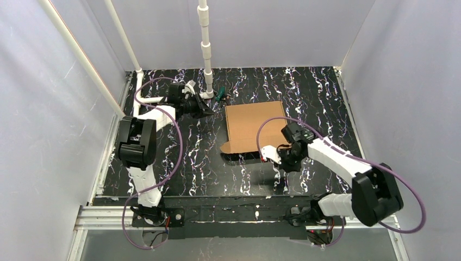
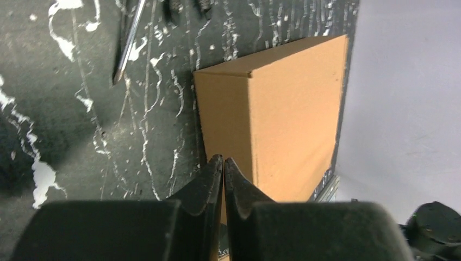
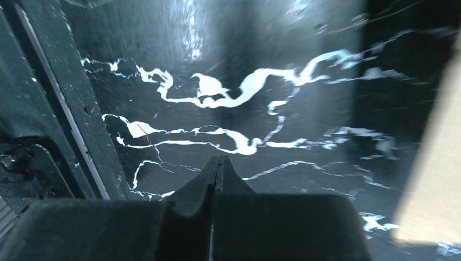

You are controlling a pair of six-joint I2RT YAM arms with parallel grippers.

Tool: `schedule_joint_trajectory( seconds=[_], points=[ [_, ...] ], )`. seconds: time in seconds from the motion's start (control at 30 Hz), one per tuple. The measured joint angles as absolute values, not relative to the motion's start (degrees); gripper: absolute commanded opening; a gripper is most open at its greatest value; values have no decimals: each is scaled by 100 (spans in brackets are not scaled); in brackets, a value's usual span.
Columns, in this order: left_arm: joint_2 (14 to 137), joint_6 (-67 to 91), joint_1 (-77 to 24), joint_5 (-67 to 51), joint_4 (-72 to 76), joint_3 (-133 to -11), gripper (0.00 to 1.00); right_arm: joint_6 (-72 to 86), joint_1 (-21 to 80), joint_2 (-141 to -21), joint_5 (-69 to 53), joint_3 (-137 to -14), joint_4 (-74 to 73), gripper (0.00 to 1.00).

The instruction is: Fold the paper box

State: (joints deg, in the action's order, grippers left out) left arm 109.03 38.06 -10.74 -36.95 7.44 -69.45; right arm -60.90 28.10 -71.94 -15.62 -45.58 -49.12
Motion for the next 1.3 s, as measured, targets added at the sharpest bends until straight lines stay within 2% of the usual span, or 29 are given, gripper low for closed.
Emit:
schedule_joint_trajectory(
  seconds=[0.23, 0.5, 0.77, 0.9, 0.97, 1.03, 1.13, 1.17, 1.3],
  points=[
    [10995, 3806, -1448, -3280, 318, -6866, 2, -5275, 2672, -7640, -613, -3953, -3573, 1],
    [11585, 4108, -2528, -3013, 301, -6851, 2, -4204, 1251, -7944, -152, -4333, -2023, 9],
    [12110, 4591, -3697, -2845, 554, -7553, 3, -3935, -591, -8073, -1105, -5076, -2364, 37],
    [12182, 4716, -4112, -2672, 781, -7592, 6, -3935, -963, -7780, -1627, -5103, -2926, 51],
    [11952, 4672, -4169, -2469, 880, -7236, 7, -3848, -980, -7686, -1922, -5140, -3133, 54],
    [11483, 4558, -4132, -2226, 895, -6646, 16, -3603, -974, -7695, -2222, -5218, -3225, 56],
    [10475, 4340, -3948, -1828, 797, -5791, 50, -2950, -967, -7931, -2521, -5439, -3247, 57],
    [10182, 4241, -3868, -1737, 757, -5636, 56, -2650, -974, -8090, -2596, -5537, -3203, 59],
    [9382, 4053, -3273, -1671, 812, -5522, 68, -1507, -991, -8777, -2912, -5697, -2956, 66]
  ],
)
